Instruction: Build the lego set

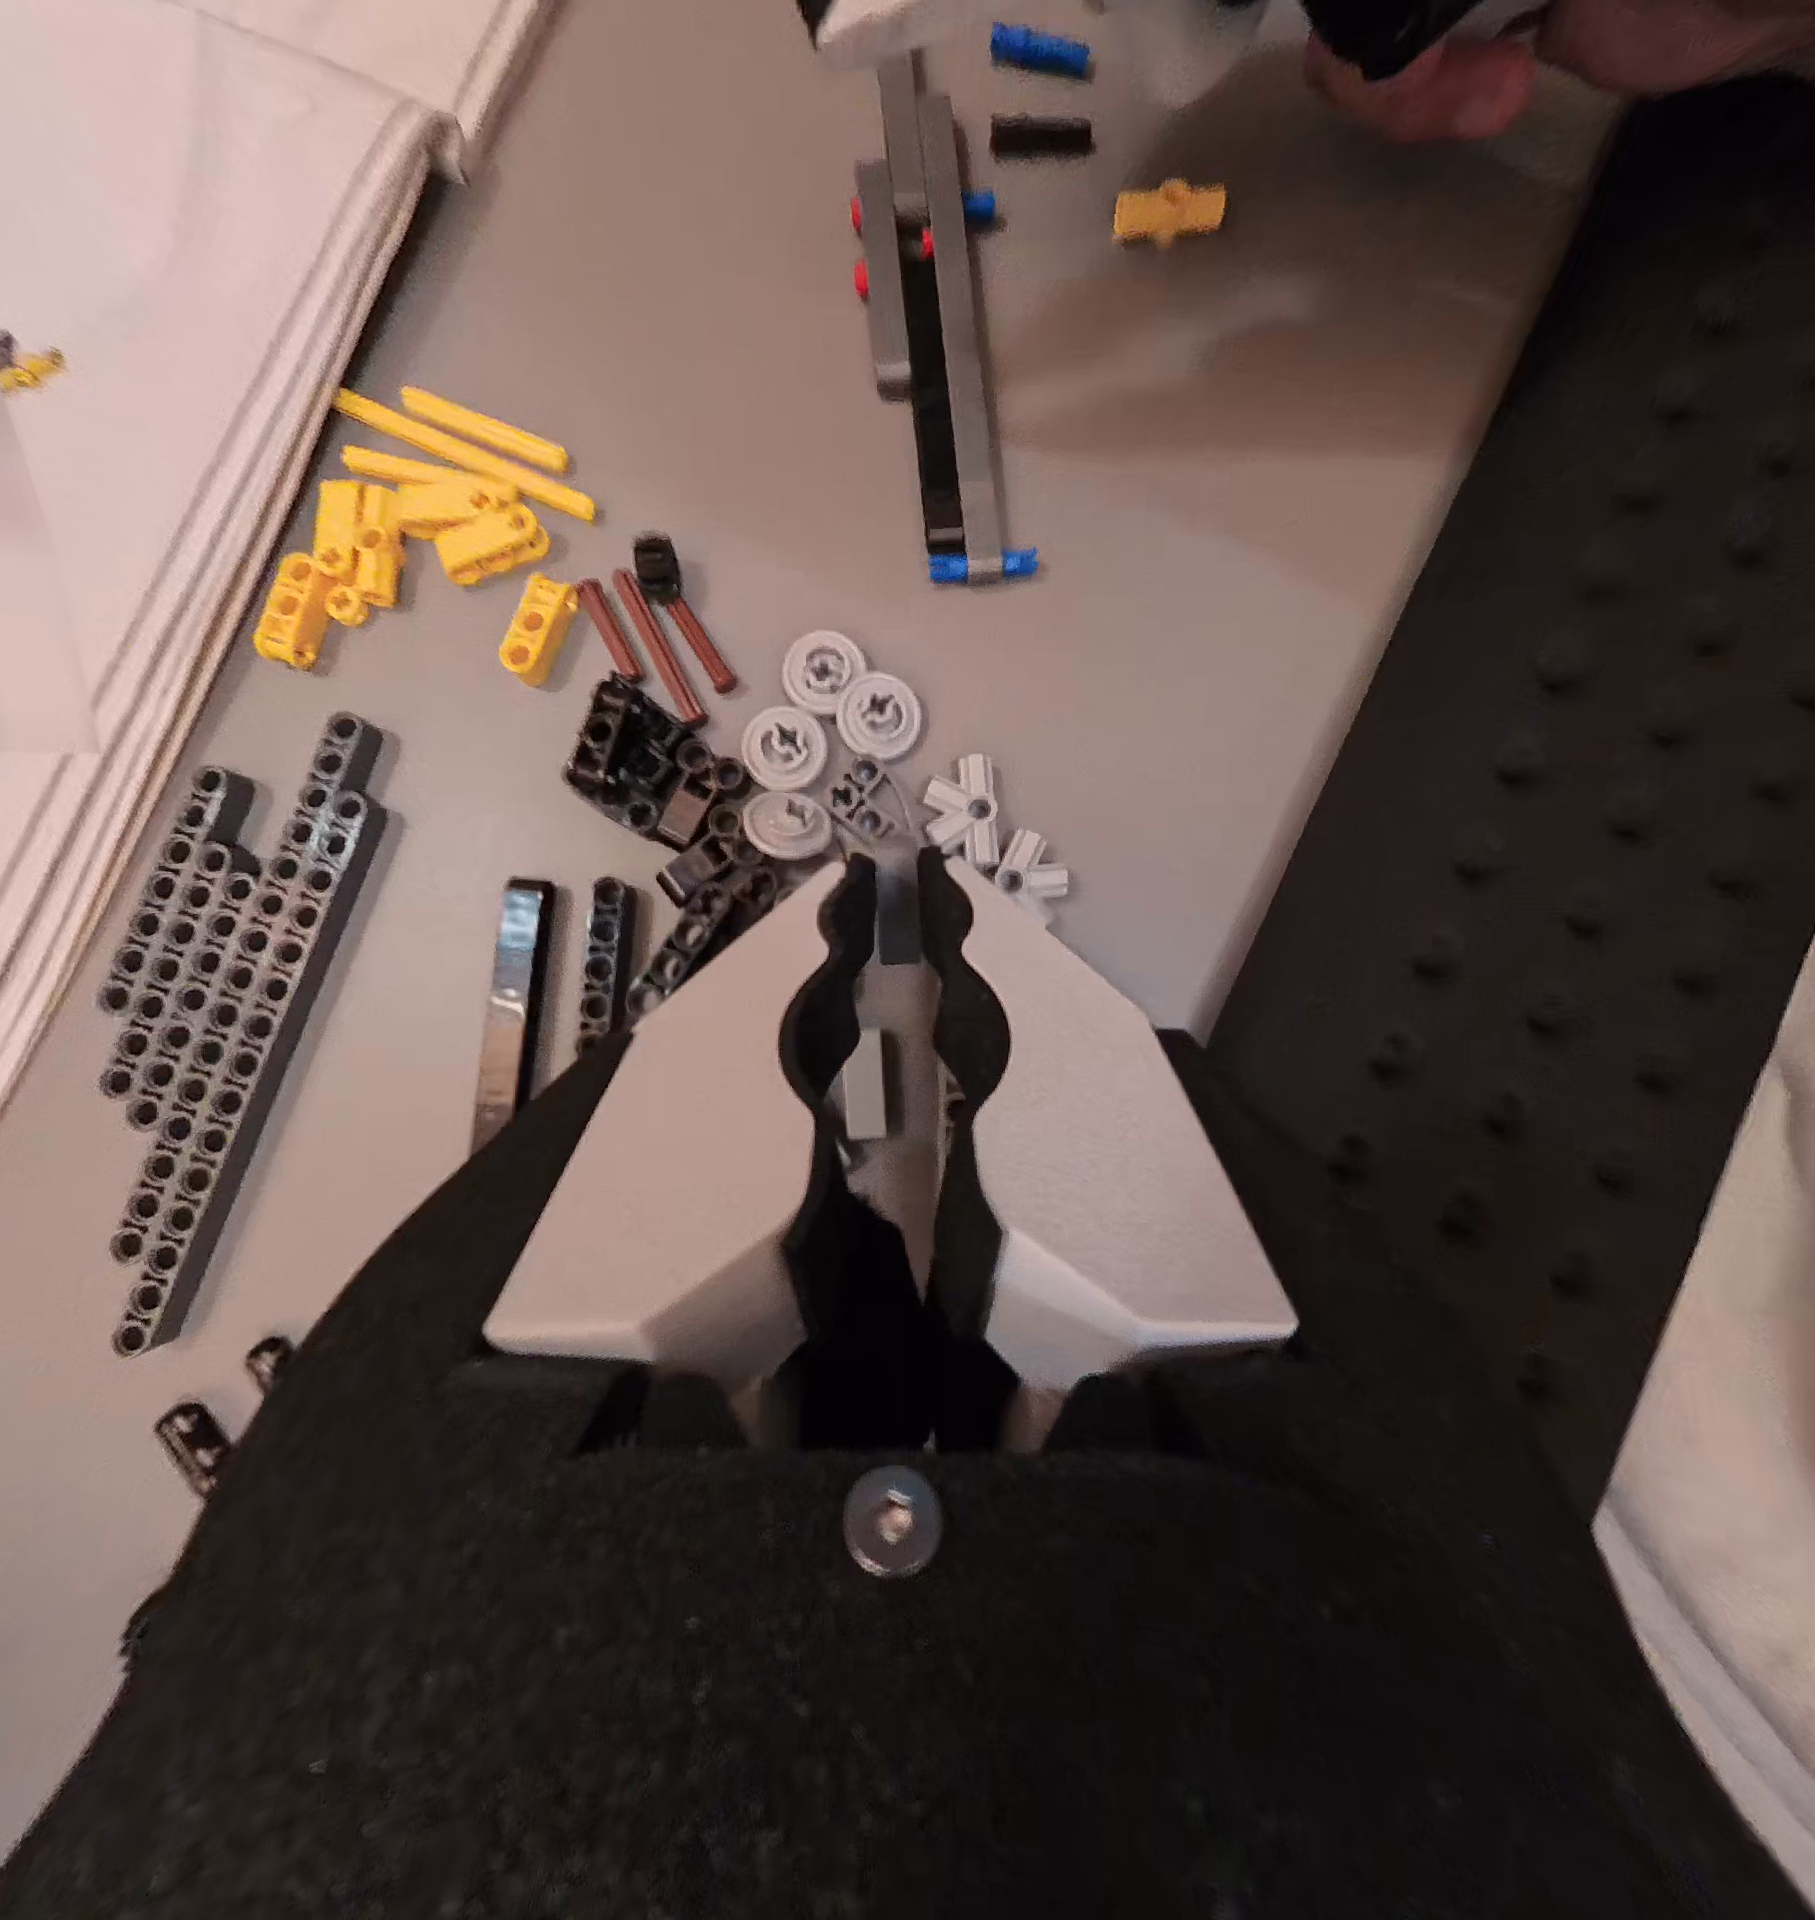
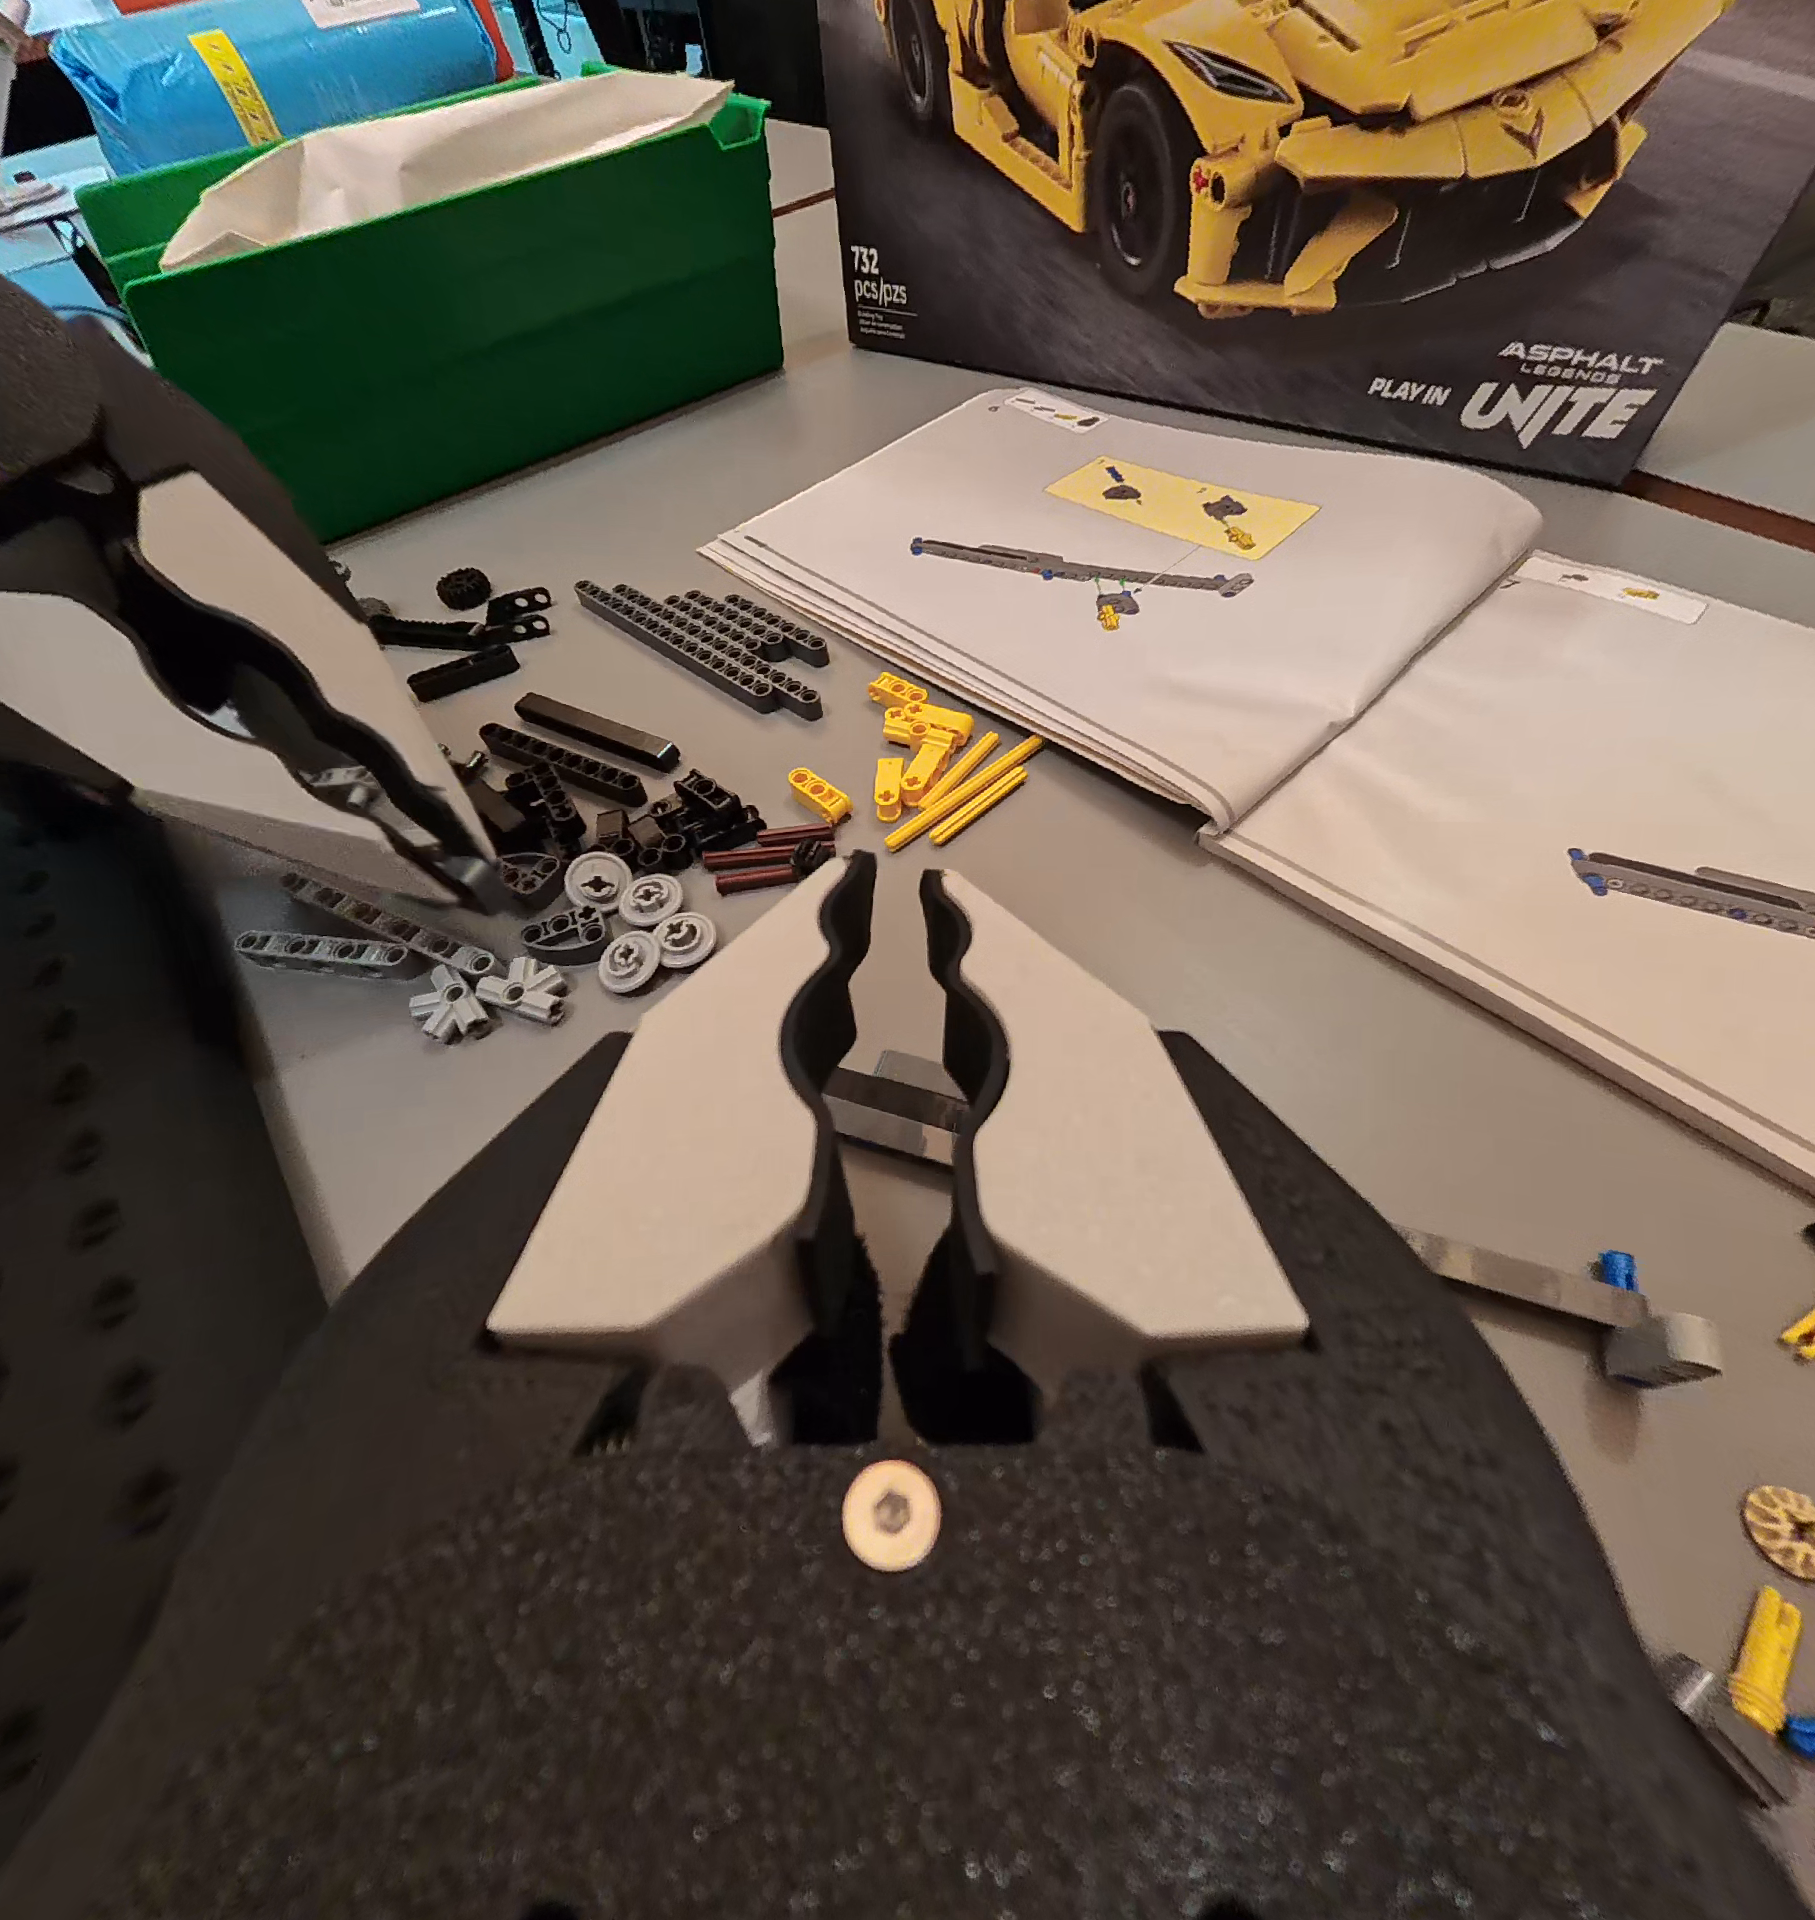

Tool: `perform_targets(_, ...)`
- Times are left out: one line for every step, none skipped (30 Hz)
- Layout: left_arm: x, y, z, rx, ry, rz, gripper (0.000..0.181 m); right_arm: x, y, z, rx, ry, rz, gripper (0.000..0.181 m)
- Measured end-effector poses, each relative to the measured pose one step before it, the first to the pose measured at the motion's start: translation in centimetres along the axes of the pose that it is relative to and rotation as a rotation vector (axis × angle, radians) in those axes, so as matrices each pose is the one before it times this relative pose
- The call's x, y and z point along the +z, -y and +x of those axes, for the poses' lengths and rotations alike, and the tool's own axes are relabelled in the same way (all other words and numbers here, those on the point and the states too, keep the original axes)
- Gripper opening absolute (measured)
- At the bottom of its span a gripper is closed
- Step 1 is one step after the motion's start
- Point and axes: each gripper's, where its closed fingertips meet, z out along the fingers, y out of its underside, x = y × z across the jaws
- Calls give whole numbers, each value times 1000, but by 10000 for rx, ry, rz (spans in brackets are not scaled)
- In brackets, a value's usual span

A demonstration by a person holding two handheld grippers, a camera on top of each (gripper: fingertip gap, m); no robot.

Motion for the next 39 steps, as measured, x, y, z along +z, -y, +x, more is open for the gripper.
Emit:
perform_targets(-363, 755, 106, 2, -22, 305, 6, -150, 165, 105, -36, -68, 78, 9)
perform_targets(-296, 1206, 262, 44, -79, 468, 7, -222, 241, 176, -47, -106, 121, 9)
perform_targets(-116, 1645, 229, 62, -40, 623, 7, -257, 264, 192, -10, -84, 136, 9)
perform_targets(103, 2003, 7, 37, 64, 761, 7, -296, 297, 233, 41, -65, 148, 9)
perform_targets(311, 2227, -311, -58, 161, 856, 7, -280, 278, 342, 96, -74, 140, 9)
perform_targets(506, 2238, -592, -203, 180, 881, 7, -248, 273, 454, 153, -107, 132, 9)
perform_targets(679, 2140, -782, -307, 95, 827, 6, -176, 332, 481, 140, -81, 122, 9)
perform_targets(824, 1972, -1134, -377, 109, 750, 7, -84, 466, 424, 104, 26, 99, 9)
perform_targets(893, 1739, -1677, -447, 252, 636, 6, 53, 590, 394, 71, 111, 14, 9)
perform_targets(856, 1485, -2044, -466, 314, 538, 6, 252, 611, 419, -7, 185, -149, 10)
perform_targets(672, 1334, -2220, -493, 297, 509, 6, 422, 497, 503, -76, 189, -403, 13)
perform_targets(365, 1183, -2566, -511, 435, 418, 6, 494, 489, 661, -177, 112, -517, 15)
perform_targets(28, 1087, -2901, -413, 662, 388, 6, 540, 751, 813, -249, 5, -285, 14)
perform_targets(-235, 937, -2906, -307, 739, 383, 7, 678, 896, 908, -163, -36, 16, 14)
perform_targets(-448, 756, -2718, -293, 699, 369, 6, 880, 488, 772, 43, 92, -98, 14)
perform_targets(-604, 548, -2348, -350, 549, 365, 6, 982, 110, 586, 168, 216, -249, 14)
perform_targets(-654, 280, -1754, -403, 259, 286, 6, 990, 39, 593, 186, 141, -128, 15)
perform_targets(-661, 0, -1297, -379, 70, 213, 6, 887, 6, 597, 188, -8, 38, 15)
perform_targets(-602, -289, -937, -294, -60, 120, 6, 827, -58, 287, 200, 71, 121, 14)
perform_targets(-443, -594, -701, -269, -108, -101, 6, 738, 19, 71, 246, 146, 209, 14)
perform_targets(-272, -656, -537, -321, -109, -266, 6, 630, 175, 96, 250, 97, 312, 14)
perform_targets(-104, -370, -178, -376, -249, -253, 6, 516, 156, 128, 307, 43, 212, 14)
perform_targets(-26, -6, 139, -364, -381, -140, 6, 364, 6, -169, 354, 165, -42, 14)
perform_targets(11, 136, 208, -303, -346, -56, 6, 200, 97, -525, 162, 307, -8, 14)
perform_targets(7, 21, 137, -233, -256, -71, 6, 87, 173, -261, -8, 89, 177, 14)
perform_targets(-8, -110, 27, -144, -158, -69, 6, 33, 70, -77, -101, -52, 187, 13)
perform_targets(-8, -203, -180, -133, -26, -46, 6, 59, -100, -136, -110, -7, 86, 12)
perform_targets(22, -241, -258, -254, 15, -45, 6, 132, -157, -163, -58, 42, -20, 12)
perform_targets(85, -284, -159, -355, -72, -88, 6, 194, -144, -164, -14, 78, -59, 12)
perform_targets(120, -275, 8, -350, -160, -103, 6, 223, -115, -192, -16, 123, -53, 12)
perform_targets(112, -170, 51, -244, -149, -39, 6, 223, -119, -142, -15, 89, -47, 12)
perform_targets(111, -135, 48, -96, -98, -21, 6, 212, -96, -206, 16, 123, -46, 12)
perform_targets(156, -253, 135, 13, -101, -104, 6, 209, 56, -392, 97, 240, 36, 12)
perform_targets(200, -346, 410, 56, -249, -193, 6, 231, 228, -638, 220, 409, 119, 14)
perform_targets(204, -264, 879, 60, -523, -159, 6, 242, 289, -1038, 324, 675, 119, 17)
perform_targets(190, -98, 1356, 23, -805, -83, 6, 277, 281, -1376, 454, 935, 38, 19)
perform_targets(223, -189, 1706, -36, -1016, -149, 6, 295, 335, -1353, 442, 939, 20, 24)
perform_targets(277, -304, 1737, -65, -1014, -210, 6, 291, 527, -1150, 314, 756, 159, 28)
perform_targets(325, -173, 1553, 55, -839, -54, 5, 234, 877, -927, 246, 560, 396, 31)
